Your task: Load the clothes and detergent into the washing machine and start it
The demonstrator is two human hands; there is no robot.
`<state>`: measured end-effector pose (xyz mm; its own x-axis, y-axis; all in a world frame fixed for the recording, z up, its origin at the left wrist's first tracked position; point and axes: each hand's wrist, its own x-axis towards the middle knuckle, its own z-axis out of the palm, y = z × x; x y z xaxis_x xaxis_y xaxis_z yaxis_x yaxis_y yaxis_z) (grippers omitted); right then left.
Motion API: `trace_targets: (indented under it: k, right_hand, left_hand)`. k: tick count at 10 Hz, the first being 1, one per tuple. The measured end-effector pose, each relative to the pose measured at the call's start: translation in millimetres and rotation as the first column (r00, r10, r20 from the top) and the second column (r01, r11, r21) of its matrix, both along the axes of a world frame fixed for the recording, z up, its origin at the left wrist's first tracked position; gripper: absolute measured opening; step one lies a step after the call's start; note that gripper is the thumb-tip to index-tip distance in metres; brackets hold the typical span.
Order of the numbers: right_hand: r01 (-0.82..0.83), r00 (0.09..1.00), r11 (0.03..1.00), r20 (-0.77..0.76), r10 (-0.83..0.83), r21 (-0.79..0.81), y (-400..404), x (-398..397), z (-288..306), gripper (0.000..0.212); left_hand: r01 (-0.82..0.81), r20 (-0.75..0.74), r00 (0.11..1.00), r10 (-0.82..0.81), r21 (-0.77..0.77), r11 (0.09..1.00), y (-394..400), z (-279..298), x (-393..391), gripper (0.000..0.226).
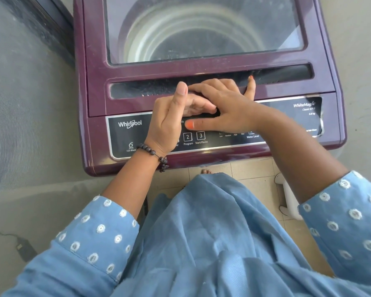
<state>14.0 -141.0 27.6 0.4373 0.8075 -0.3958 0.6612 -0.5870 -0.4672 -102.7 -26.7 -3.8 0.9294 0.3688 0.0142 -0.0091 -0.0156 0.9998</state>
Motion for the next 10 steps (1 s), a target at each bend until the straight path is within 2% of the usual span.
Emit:
trace_targets:
  k: [1,2,4,6,7,9,10]
  right_hand:
    - [0.072,0.997,0.997,0.015,-0.073,0.037,1.7,-1.8,-3.3,0.063]
    - [0.094,0.993,0.994,0.062,-0.097,0.053,1.1,-4.5,-6.7,0.062]
    - [0.124,0.982,0.985,0.13,-0.14,0.119,4.8,-8.3,-6.1,0.082]
    - [0.121,0.952,0.971,0.251,-0.173,0.208,0.6,-14.5,-14.9,0.084]
    - [0.115,0.94,0.955,0.28,-0.194,0.273,-1.8,-12.5,-13.2,0.08]
    - [0.112,0.913,0.894,0.311,-0.266,0.434,-2.8,-0.2,-7.7,0.066]
    - [0.113,0.895,0.901,0.35,-0.276,0.419,-1.8,10.4,0.4,0.068]
  left_hand:
    - [-0.014,0.003,1.0,0.014,0.05,0.999,1.0,-0.1,2.6,0.066]
    - [-0.022,-0.01,1.0,0.023,0.04,0.999,0.3,0.4,4.0,0.065]
    - [-0.056,-0.03,0.998,0.057,0.04,0.998,-0.9,6.0,3.0,0.058]
    - [-0.1,-0.039,0.994,0.105,0.116,0.988,-5.5,5.5,2.5,0.046]
    - [-0.146,-0.029,0.988,0.154,0.184,0.972,-11.1,7.8,4.8,0.043]
    - [-0.305,-0.002,0.939,0.345,0.466,0.831,-13.9,13.6,13.8,0.038]
    - [-0.241,-0.099,0.927,0.362,0.582,0.777,-7.9,18.3,21.1,0.042]
